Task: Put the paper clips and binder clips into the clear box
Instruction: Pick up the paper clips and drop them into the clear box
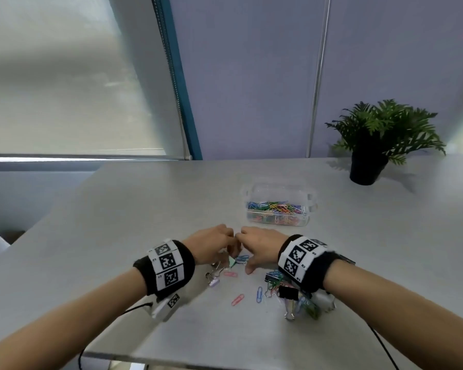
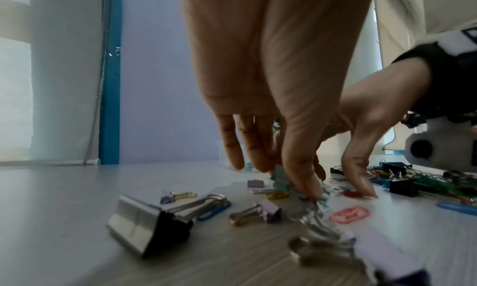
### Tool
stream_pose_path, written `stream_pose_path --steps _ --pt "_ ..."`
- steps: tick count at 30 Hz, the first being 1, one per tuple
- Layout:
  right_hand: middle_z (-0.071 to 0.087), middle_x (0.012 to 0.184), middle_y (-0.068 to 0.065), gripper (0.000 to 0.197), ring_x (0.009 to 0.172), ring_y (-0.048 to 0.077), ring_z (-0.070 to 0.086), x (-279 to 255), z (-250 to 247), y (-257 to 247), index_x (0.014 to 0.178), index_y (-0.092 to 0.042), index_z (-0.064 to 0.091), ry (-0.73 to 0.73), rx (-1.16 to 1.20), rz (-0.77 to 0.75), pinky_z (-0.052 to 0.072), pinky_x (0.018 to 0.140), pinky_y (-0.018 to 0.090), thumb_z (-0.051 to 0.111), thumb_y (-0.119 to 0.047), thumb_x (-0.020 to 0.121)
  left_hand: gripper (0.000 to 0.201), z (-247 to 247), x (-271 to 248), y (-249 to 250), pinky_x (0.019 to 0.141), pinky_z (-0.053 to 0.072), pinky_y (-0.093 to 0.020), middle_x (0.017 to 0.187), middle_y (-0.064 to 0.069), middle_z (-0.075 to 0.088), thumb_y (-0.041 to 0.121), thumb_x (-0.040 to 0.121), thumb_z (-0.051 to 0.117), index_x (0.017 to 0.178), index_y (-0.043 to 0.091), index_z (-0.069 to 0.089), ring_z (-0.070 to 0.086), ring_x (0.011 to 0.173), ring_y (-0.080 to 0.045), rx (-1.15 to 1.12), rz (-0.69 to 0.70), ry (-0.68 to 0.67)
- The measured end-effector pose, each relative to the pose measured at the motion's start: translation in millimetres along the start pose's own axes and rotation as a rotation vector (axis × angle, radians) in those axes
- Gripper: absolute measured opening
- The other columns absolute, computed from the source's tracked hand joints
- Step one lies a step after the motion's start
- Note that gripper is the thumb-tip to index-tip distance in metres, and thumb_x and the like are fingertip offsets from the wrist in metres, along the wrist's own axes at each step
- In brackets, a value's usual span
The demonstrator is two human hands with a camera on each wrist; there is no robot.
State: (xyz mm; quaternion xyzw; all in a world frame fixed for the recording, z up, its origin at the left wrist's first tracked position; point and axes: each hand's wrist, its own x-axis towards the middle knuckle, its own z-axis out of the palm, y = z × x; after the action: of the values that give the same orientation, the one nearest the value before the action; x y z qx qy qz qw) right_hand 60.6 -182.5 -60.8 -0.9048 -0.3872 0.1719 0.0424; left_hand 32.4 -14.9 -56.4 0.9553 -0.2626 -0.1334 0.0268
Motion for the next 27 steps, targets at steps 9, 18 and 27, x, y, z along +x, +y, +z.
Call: stream_pose_path --steps 9,18,27 --pt "0.055 0.064 -0.009 0.025 0.061 0.008 0.054 5.3 6.6 9.6 0.070 -0.019 0.050 0.034 0.182 0.047 0.037 0.056 0.024 0.063 0.000 0.079 0.020 -8.2 -8.3 -25.7 0.089 0.036 -0.025 0.111 -0.002 0.062 0.022 0.087 0.060 0.106 0.017 0.063 0.049 0.109 -0.019 -0.018 -0.104 -0.034" --pt "0.071 0.080 0.003 0.019 0.069 0.024 0.063 -3.0 9.5 9.2 0.081 -0.015 0.055 0.080 0.129 0.024 0.045 0.058 0.032 0.044 0.000 0.084 0.025 1.4 18.1 12.4 0.089 0.039 -0.033 0.112 -0.008 0.059 0.027 0.085 0.060 0.105 0.012 0.060 0.053 0.108 -0.025 0.110 -0.156 0.066" --pt "0.043 0.071 -0.009 0.018 0.078 0.017 0.046 -5.7 4.8 22.2 0.085 -0.023 0.050 0.089 0.044 0.002 0.036 0.067 0.030 0.057 -0.007 0.081 0.019 3.9 22.4 14.4 0.076 0.045 -0.029 0.105 -0.012 0.068 0.020 0.080 0.067 0.098 0.013 0.068 0.062 0.099 -0.030 -0.024 -0.178 -0.040"
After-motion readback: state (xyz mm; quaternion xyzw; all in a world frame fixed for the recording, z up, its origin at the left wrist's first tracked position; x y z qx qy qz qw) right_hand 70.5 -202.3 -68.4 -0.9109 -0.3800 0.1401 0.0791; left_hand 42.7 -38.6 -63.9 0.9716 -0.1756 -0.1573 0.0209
